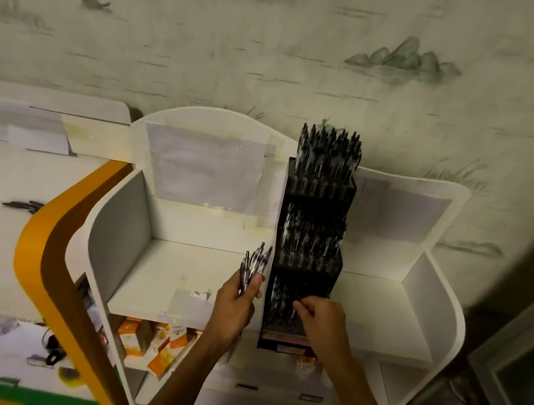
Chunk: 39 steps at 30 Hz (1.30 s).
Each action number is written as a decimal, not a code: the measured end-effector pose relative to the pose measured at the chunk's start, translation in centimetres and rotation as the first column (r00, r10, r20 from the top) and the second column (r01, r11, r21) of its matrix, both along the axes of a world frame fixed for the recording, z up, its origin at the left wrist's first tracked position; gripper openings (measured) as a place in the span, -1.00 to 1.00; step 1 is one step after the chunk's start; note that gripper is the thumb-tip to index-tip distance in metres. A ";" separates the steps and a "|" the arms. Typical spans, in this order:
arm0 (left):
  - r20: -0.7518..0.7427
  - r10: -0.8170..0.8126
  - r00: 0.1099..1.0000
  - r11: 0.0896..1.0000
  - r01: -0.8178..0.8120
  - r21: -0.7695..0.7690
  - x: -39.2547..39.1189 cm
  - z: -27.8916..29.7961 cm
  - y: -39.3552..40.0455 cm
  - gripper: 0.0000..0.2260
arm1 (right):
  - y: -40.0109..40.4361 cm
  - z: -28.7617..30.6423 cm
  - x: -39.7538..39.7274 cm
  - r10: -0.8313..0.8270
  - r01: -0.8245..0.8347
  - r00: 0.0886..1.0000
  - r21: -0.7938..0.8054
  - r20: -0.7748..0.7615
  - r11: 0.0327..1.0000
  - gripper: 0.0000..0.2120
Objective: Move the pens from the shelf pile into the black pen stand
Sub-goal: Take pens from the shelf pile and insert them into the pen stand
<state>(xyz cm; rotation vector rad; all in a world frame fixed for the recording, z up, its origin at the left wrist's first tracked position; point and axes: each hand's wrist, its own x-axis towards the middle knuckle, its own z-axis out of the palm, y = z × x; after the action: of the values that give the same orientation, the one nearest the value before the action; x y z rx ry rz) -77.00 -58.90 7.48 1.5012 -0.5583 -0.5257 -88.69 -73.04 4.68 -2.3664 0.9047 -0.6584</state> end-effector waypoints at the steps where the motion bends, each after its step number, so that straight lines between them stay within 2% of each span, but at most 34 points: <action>1: 0.014 -0.007 1.000 1.000 0.008 -0.010 0.0 0.0 0.0 -0.77 | 0.0 0.4 -0.1 0.002 -0.002 1.000 -0.003 0.001 1.000 -0.83; 5: 0.029 -0.032 0.999 0.999 0.033 -0.038 -0.1 0.2 -0.4 -0.82 | 0.0 2.3 -0.2 -0.007 0.008 0.998 -0.004 0.058 1.000 -0.91; 8: 0.054 -0.064 0.996 0.997 0.067 -0.049 -0.1 0.3 -0.9 -0.82 | 0.1 4.1 0.0 -0.016 0.005 0.983 0.056 0.185 0.998 -0.93; 11: 0.061 -0.097 0.993 0.994 0.100 -0.048 -0.1 0.4 -1.4 -0.77 | 0.2 5.6 0.4 0.050 -0.122 0.947 0.212 0.318 0.970 -0.90; 14: 0.078 -0.148 0.986 0.987 0.152 -0.048 -0.5 0.5 -1.8 -0.82 | 0.2 6.2 0.5 0.096 -0.226 0.918 0.310 0.384 0.923 -0.91; 23: 0.101 -0.216 0.971 0.976 0.214 0.032 -0.4 -0.2 -1.8 -0.82 | -0.2 5.1 0.5 0.054 -0.223 0.916 0.392 0.398 0.893 -0.91; 31: 0.214 -0.083 0.973 0.992 0.060 0.112 0.8 -0.9 -1.2 -0.78 | -1.2 5.4 0.0 -0.173 -0.149 0.856 0.553 0.488 0.820 -0.90; 34: 0.248 -0.037 0.968 0.992 0.007 0.123 1.3 -1.3 -0.7 -0.74 | -1.9 5.5 -0.6 -0.211 -0.098 0.848 0.536 0.486 0.839 -0.92; 39: 0.234 0.001 0.972 0.997 -0.021 0.081 1.4 -1.5 -0.4 -0.83 | -2.3 4.8 -1.3 -0.116 -0.008 0.903 0.285 0.414 0.958 -0.93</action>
<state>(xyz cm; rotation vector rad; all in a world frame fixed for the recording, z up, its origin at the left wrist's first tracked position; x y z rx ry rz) -75.63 -59.27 5.93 1.6567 -0.7180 -0.3683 -90.01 -75.30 9.53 -1.8468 0.8057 -0.9577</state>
